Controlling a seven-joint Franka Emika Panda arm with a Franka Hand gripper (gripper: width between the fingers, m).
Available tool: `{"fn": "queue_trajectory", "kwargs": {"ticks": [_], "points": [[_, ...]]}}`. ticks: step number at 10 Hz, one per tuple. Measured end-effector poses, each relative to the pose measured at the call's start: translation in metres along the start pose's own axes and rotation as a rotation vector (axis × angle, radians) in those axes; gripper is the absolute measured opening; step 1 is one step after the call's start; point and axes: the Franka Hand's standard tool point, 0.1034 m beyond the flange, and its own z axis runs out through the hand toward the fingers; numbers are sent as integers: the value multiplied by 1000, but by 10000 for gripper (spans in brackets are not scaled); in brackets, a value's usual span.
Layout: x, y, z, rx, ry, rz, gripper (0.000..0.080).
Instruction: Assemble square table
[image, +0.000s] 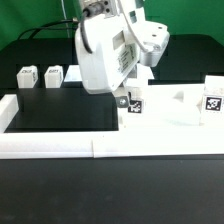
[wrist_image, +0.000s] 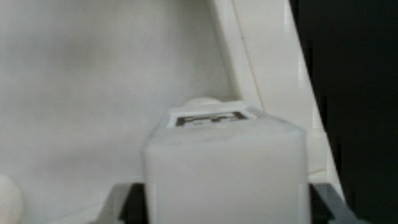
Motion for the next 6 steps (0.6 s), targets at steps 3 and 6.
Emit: {"fn": "queue_trajectory", "kwargs": {"ticks": [3, 6], "points": [[0, 1, 0, -2, 6, 119, 294], [0, 1, 1, -3, 7, 121, 531]]}}
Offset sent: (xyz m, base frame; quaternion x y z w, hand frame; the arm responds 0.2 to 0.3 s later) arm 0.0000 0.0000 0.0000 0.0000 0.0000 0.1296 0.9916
